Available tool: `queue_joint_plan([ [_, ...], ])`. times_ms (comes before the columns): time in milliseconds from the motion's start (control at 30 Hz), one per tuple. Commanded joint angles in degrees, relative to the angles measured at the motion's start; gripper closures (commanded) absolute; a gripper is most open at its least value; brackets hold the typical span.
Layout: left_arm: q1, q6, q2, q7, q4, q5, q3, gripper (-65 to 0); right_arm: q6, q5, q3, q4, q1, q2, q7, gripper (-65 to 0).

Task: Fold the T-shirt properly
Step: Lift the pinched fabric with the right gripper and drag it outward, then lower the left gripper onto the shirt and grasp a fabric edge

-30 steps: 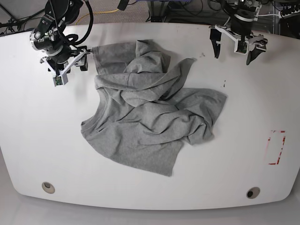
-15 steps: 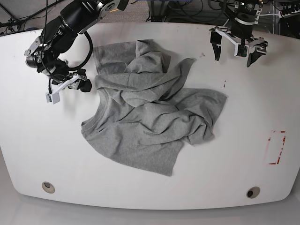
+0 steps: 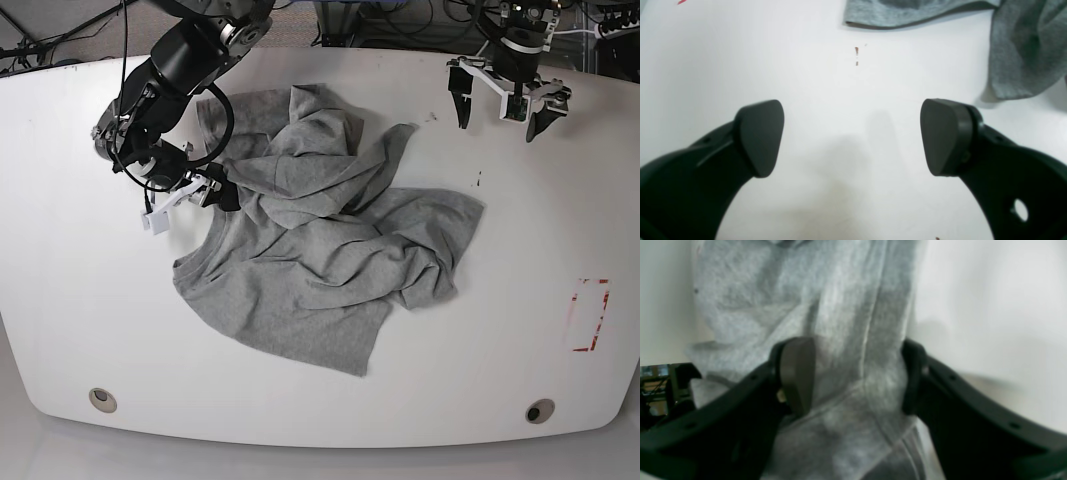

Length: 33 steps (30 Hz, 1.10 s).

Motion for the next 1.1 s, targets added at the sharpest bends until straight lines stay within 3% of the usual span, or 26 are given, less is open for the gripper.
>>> queue_joint_plan([
  [0,0.49,0.17,-0.31,-1.12,0.98,0.03,-0.23,-61.8,0.1,0.44,-0.21,-0.16,1.08,-0.23,0.18,-35.4],
  [100,0.4,0.17,-0.31,-1.12,0.98,0.03,-0.23,-61.8,0.1,0.44,-0.47,-0.78,1.08,-0.23,0.84,-30.0],
  [267,0.4,0.17,-0.31,-1.12,0.98,0.03,-0.23,-61.8,0.1,0.35,-0.47,-1.04,1.08,0.12,1.28,-5.1],
  [333,0.4,0.17,-0.31,-1.12,0.89,0.03,-0.23,-61.8,0.1,0.35,-0.47,-1.04,1.08,0.3,1.54,-1.4],
  [767,-3.64,0.17,0.22,-1.03,1.33,-0.58,-0.14,-62.4,0.1,0.97,-0.56,5.82,0.56,8.48,1.19,0.0],
  [867,-6.89,0.08,2.59,-0.68,1.16,-0.58,-0.05,-62.4,0.1,0.97,-0.56,5.73,0.56,10.41,1.19,0.0],
  [933,-9.71,-0.71,3.91,3.19,1.07,-1.46,0.21,-62.4,0.1,0.97,-0.56,5.73,0.56,11.02,1.19,0.0],
  [1067,-16.21,-5.72,5.32,13.56,0.89,-4.54,2.06,-62.4,0.1,0.97,-0.56,5.73,0.56,11.2,1.19,0.0],
])
